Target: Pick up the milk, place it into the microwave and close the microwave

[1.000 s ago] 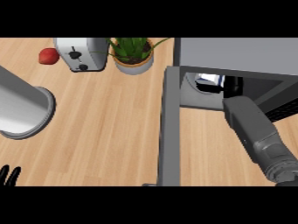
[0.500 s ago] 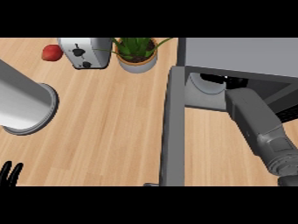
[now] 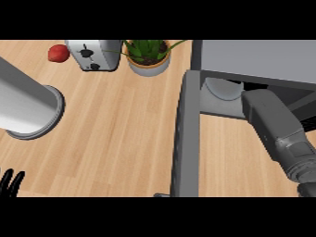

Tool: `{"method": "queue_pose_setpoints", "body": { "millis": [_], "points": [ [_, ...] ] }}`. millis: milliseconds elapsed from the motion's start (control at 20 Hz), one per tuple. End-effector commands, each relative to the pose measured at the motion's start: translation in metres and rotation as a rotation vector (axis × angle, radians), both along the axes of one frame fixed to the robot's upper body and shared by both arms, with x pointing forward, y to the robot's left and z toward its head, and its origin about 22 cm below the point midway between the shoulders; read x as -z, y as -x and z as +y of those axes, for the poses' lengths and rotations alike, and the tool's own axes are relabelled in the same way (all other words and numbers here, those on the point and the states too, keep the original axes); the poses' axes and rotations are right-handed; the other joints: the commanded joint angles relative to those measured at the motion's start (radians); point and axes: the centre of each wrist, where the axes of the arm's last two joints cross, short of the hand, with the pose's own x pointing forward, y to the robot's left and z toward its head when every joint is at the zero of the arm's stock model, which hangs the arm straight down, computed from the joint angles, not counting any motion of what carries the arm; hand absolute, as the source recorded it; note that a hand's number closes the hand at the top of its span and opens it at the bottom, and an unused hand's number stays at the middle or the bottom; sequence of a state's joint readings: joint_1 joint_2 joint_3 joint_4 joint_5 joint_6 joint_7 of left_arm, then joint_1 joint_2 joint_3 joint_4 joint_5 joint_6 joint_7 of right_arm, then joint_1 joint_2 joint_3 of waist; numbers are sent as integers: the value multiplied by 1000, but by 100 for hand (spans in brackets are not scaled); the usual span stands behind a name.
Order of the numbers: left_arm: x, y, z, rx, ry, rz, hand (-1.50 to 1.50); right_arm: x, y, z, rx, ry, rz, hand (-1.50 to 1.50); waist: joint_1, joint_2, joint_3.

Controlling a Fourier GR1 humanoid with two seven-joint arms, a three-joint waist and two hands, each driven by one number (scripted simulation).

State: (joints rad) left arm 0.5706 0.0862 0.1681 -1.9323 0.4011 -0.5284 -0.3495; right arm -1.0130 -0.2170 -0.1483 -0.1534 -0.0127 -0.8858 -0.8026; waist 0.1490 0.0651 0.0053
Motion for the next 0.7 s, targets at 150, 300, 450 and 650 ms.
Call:
{"method": "queue_pose_setpoints", "body": {
  "millis": [150, 300, 450, 650],
  "points": [
    [-5, -5, 1, 28, -23, -24, -150, 56, 46, -63, 429, 215, 242, -150, 27, 30, -13],
    [-5, -9, 0, 18, -27, -21, -150, 59, 47, -59, 451, 242, 265, -150, 37, 32, -10],
    [-4, -13, -3, 34, -16, -19, -150, 37, 23, -18, 115, 272, 252, -150, 38, 9, 0],
    [-2, -17, -3, 44, -34, -14, -150, 24, 12, 4, 9, 275, 234, -150, 45, 13, 2]
  ]
}}
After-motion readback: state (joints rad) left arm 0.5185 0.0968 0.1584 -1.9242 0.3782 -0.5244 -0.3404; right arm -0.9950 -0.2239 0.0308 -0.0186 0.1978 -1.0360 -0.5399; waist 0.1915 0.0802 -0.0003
